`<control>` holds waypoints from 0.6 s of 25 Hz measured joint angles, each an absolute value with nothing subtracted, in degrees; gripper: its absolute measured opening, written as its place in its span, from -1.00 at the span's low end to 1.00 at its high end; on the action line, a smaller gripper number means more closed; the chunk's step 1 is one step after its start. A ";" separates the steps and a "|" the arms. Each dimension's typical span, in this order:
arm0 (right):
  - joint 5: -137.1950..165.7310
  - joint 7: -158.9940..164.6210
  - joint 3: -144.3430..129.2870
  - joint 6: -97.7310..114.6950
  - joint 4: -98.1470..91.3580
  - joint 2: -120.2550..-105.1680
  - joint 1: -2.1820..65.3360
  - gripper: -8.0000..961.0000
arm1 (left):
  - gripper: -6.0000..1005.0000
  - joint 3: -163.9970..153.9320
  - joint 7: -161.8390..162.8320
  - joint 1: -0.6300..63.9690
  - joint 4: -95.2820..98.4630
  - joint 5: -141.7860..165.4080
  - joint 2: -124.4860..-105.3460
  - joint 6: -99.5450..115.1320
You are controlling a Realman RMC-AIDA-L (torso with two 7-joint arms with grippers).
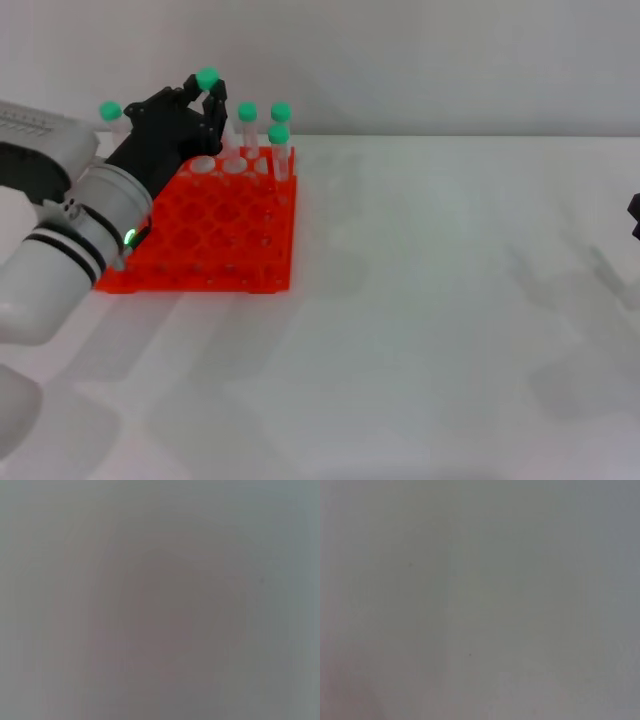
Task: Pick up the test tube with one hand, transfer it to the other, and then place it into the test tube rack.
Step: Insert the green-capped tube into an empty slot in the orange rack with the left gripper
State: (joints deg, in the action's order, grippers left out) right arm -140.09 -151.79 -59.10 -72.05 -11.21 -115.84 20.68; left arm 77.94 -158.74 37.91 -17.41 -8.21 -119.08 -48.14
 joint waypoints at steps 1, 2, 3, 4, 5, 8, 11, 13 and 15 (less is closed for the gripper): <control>-140.09 -151.79 -59.09 -72.05 -11.18 -115.84 20.68 0.61 | -0.48 77.95 -159.07 38.15 -17.41 -8.18 -119.09 -47.72; -140.07 -151.79 -59.10 -72.04 -11.14 -115.84 20.68 0.61 | -0.48 77.96 -159.43 38.36 -17.39 -8.15 -119.09 -47.33; -140.02 -151.79 -59.10 -72.03 -11.04 -115.84 20.68 0.61 | -0.48 77.96 -159.74 38.52 -17.32 -8.14 -119.10 -47.05; -139.98 -151.79 -59.09 -72.02 -10.92 -115.84 20.70 0.61 | -0.48 77.96 -159.93 38.70 -17.15 -8.14 -119.09 -46.88; -139.92 -151.79 -59.09 -72.00 -10.73 -115.84 20.77 0.61 | -0.48 77.96 -160.08 38.94 -16.93 -8.13 -119.10 -46.74; -139.91 -151.79 -59.08 -71.94 -10.47 -115.84 20.87 0.61 | -0.48 77.70 -160.36 39.47 -16.36 -8.00 -119.10 -46.31; -139.91 -151.79 -59.06 -71.91 -10.45 -115.84 20.87 0.61 | -0.48 77.60 -160.59 40.09 -15.66 -7.37 -119.10 -45.64; -139.91 -151.79 -59.06 -71.89 -10.45 -115.84 20.87 0.61 | -0.48 77.56 -160.59 40.27 -15.43 -7.22 -119.10 -45.32; -139.91 -151.79 -59.06 -71.89 -10.45 -115.84 20.87 0.61 | -0.48 77.56 -160.61 40.40 -15.33 -6.83 -119.10 -45.26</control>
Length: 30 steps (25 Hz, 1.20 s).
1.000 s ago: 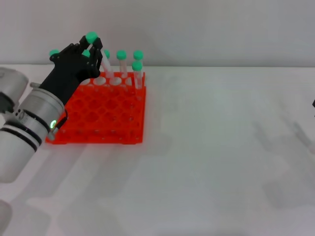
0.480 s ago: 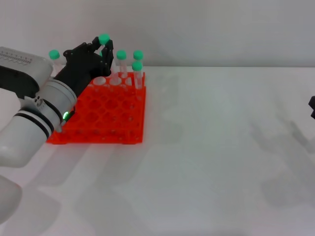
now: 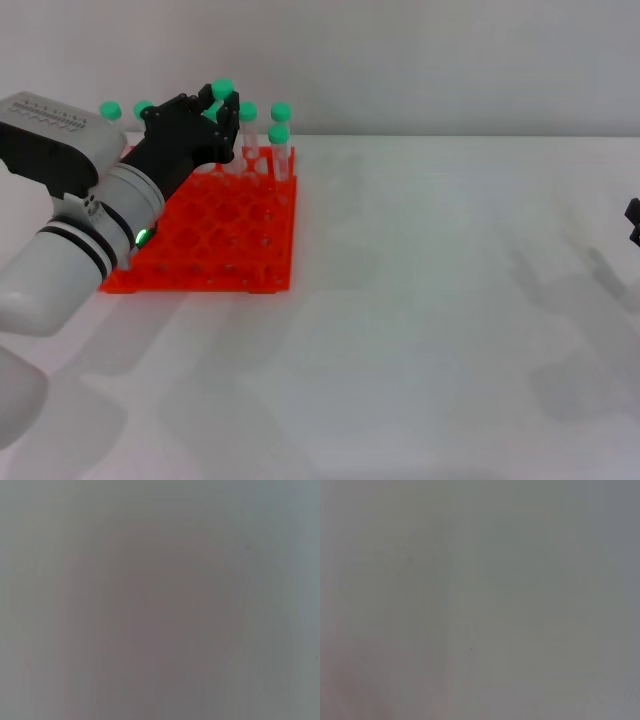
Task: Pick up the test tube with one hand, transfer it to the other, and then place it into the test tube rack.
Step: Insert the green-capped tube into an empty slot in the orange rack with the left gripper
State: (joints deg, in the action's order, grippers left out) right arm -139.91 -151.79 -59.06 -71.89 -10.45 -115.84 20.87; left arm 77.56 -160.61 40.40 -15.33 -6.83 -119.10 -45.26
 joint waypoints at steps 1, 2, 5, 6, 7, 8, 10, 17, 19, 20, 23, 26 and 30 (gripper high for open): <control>-139.91 -151.79 -59.06 -71.89 -10.45 -115.84 20.86 0.61 | -0.48 77.56 -160.61 40.40 -15.33 -6.65 -119.10 -45.21; -139.91 -151.79 -59.07 -71.89 -10.45 -115.84 20.85 0.61 | -0.48 77.56 -160.66 40.43 -15.33 -6.53 -119.10 -45.12; -139.92 -151.79 -59.16 -71.89 -10.45 -115.84 20.83 0.61 | -0.48 77.50 -161.17 40.51 -15.32 -6.48 -119.10 -44.89; -139.92 -151.79 -59.17 -71.89 -10.45 -115.84 20.82 0.61 | -0.48 77.50 -161.39 40.51 -15.31 -6.48 -119.09 -44.85; -139.92 -151.79 -59.19 -71.89 -10.45 -115.84 20.80 0.61 | -0.48 77.50 -161.56 40.52 -15.31 -6.46 -119.09 -44.84; -139.91 -151.79 -59.20 -71.89 -10.45 -115.84 20.78 0.61 | -0.48 77.49 -161.70 40.51 -15.38 -6.42 -119.09 -44.82; -139.91 -151.79 -59.22 -71.89 -10.41 -115.84 20.77 0.61 | -0.48 77.46 -161.78 40.52 -15.56 -6.32 -119.10 -44.78; -139.86 -151.79 -59.23 -71.89 -9.87 -115.84 20.86 0.61 | -0.49 77.42 -161.81 41.13 -15.38 -6.30 -119.16 -44.71; -139.85 -151.79 -59.23 -71.89 -9.86 -115.84 20.88 0.61 | -0.49 77.43 -161.81 41.21 -15.30 -6.12 -119.17 -44.71; -139.84 -151.79 -59.24 -71.89 -9.86 -115.84 20.89 0.61 | -0.49 77.43 -161.81 41.29 -15.30 -5.83 -119.19 -44.70; -139.84 -151.79 -59.21 -71.88 -9.84 -115.84 20.90 0.61 | -0.49 77.40 -161.69 41.55 -15.28 -5.10 -119.30 -44.64; -139.86 -151.79 -59.07 -71.85 -9.84 -115.84 20.92 0.61 | -0.49 77.35 -161.60 41.69 -15.19 -4.23 -119.43 -44.57; -139.97 -152.08 -58.83 -71.77 -9.84 -115.79 20.92 0.61 | -0.48 77.34 -161.49 41.75 -15.19 -3.57 -119.57 -44.11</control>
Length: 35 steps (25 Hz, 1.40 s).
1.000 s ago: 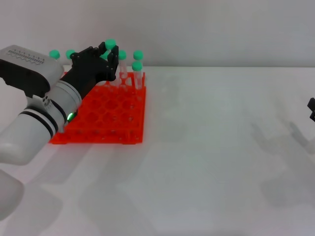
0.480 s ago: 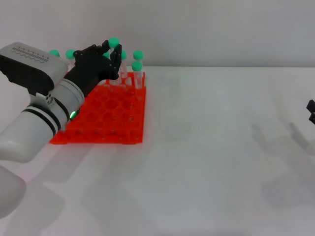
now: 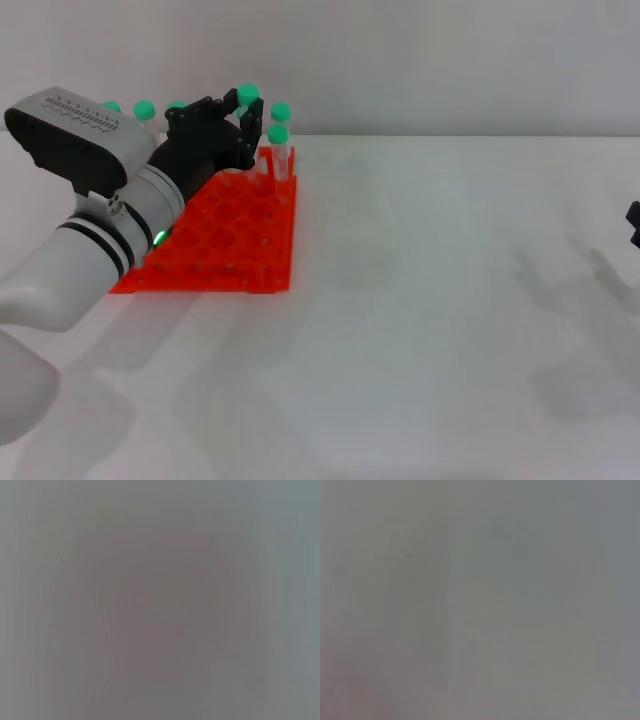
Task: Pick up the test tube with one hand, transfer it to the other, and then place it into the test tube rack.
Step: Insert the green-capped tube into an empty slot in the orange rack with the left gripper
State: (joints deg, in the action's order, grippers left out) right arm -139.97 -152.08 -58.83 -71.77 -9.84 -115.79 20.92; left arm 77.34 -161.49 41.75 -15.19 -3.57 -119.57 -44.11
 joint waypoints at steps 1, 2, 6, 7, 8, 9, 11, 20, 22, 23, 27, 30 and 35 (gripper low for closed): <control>-140.04 -152.20 -58.80 -71.77 -9.84 -115.78 20.92 0.61 | -0.47 77.34 -161.48 41.75 -15.19 -3.56 -119.57 -43.75; -140.17 -152.41 -58.74 -71.75 -9.84 -115.72 20.84 0.61 | -0.46 77.34 -161.47 41.73 -15.19 -3.56 -119.57 -43.45; -140.33 -152.58 -58.70 -71.72 -9.85 -115.65 20.65 0.61 | -0.44 77.41 -161.59 41.62 -14.51 -3.56 -119.52 -43.00; -140.33 -152.58 -58.70 -71.72 -9.86 -115.65 20.63 0.61 | -0.43 77.46 -161.61 41.66 -14.41 -3.57 -119.52 -42.98; -140.33 -152.59 -58.70 -71.71 -9.86 -115.65 20.60 0.61 | -0.43 77.51 -161.64 41.70 -14.35 -3.58 -119.51 -42.95; -140.34 -152.58 -58.70 -71.71 -9.86 -115.65 20.59 0.61 | -0.42 77.56 -161.64 41.72 -14.34 -3.60 -119.51 -42.82; -140.36 -152.59 -58.70 -71.71 -9.86 -115.65 20.59 0.61 | -0.41 77.67 -161.58 41.80 -14.33 -3.66 -119.50 -42.28; -140.37 -152.59 -58.70 -71.72 -9.84 -115.66 20.65 0.61 | -0.35 77.79 -161.43 41.83 -14.32 -3.89 -119.47 -40.17; -140.37 -152.59 -58.70 -71.72 -9.84 -115.67 20.65 0.61 | -0.34 77.78 -161.43 41.83 -14.32 -3.91 -119.50 -39.29; -140.37 -152.58 -58.70 -71.72 -9.84 -115.69 20.65 0.61 | -0.33 77.78 -161.42 41.85 -14.32 -3.92 -119.51 -38.72; -140.37 -152.58 -58.70 -71.72 -9.78 -115.75 20.65 0.61 | -0.31 77.73 -161.40 41.81 -14.32 -3.98 -119.53 -37.46; -140.34 -152.59 -58.70 -71.72 -9.76 -115.75 20.49 0.61 | -0.29 77.35 -161.37 41.44 -14.33 -3.65 -119.54 -37.59; -140.34 -152.53 -58.70 -71.72 -9.67 -115.76 20.26 0.61 | -0.26 77.29 -160.86 40.30 -15.14 -3.80 -119.63 -37.76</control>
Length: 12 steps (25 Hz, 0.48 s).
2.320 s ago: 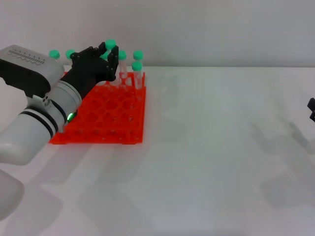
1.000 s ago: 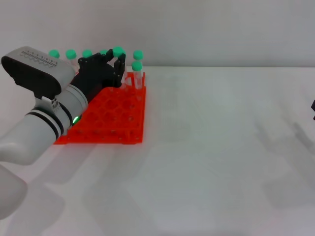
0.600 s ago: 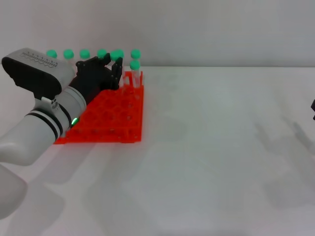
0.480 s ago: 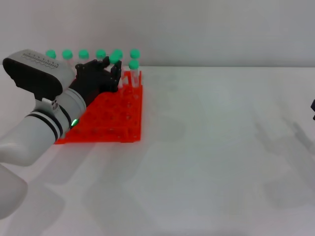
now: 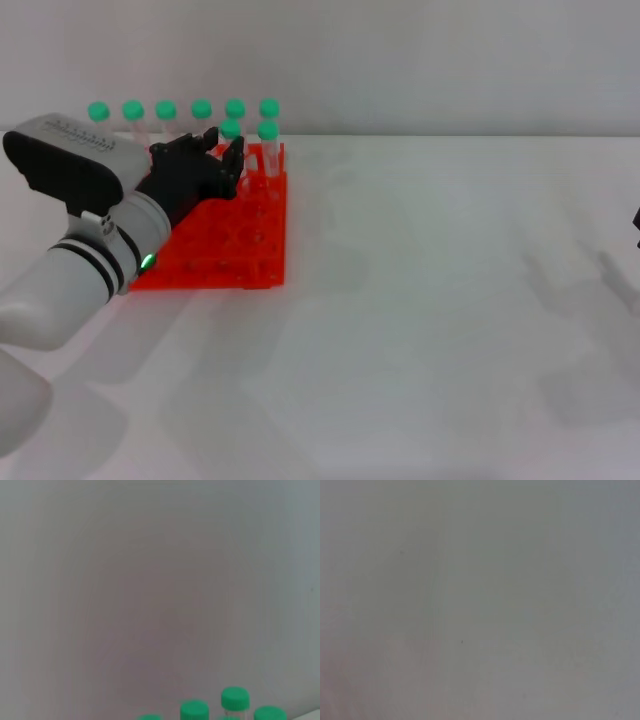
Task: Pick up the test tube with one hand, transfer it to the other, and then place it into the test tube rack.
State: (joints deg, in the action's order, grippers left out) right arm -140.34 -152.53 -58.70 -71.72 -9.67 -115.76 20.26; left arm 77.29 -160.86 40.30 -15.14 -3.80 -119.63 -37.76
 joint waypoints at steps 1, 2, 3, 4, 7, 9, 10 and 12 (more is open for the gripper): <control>-140.34 -152.52 -58.70 -71.72 -9.67 -115.76 20.25 0.62 | -0.26 77.29 -160.63 39.87 -15.45 -3.94 -119.63 -37.78; -140.34 -152.51 -58.72 -71.72 -9.67 -115.79 20.24 0.62 | -0.25 77.30 -160.54 39.58 -15.56 -3.95 -119.63 -37.78; -140.35 -152.48 -58.78 -71.72 -9.67 -115.82 20.24 0.62 | -0.24 77.32 -160.52 39.28 -15.67 -3.95 -119.63 -37.79; -140.34 -152.42 -58.82 -71.72 -9.67 -115.84 20.23 0.62 | -0.24 77.32 -160.51 38.99 -15.67 -3.95 -119.63 -37.80; -140.31 -152.29 -58.92 -71.72 -9.66 -115.84 20.22 0.62 | -0.22 77.26 -160.34 37.95 -16.01 -3.96 -119.64 -38.24; -140.31 -152.29 -58.94 -71.72 -9.66 -115.85 20.21 0.62 | -0.21 77.26 -160.15 36.55 -16.82 -3.96 -119.67 -39.10; -140.31 -152.29 -58.93 -71.72 -9.66 -115.84 20.21 0.62 | -0.11 77.28 -160.07 35.65 -17.39 -3.96 -119.68 -39.53; -140.30 -152.34 -58.79 -71.72 -9.49 -115.84 20.20 0.62 | 0.09 77.43 -159.93 32.47 -19.92 -4.03 -119.69 -41.04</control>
State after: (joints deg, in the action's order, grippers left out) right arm -140.30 -152.34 -58.79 -71.72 -9.49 -115.84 20.20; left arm 77.43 -159.93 32.47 -19.92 -4.03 -119.69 -41.04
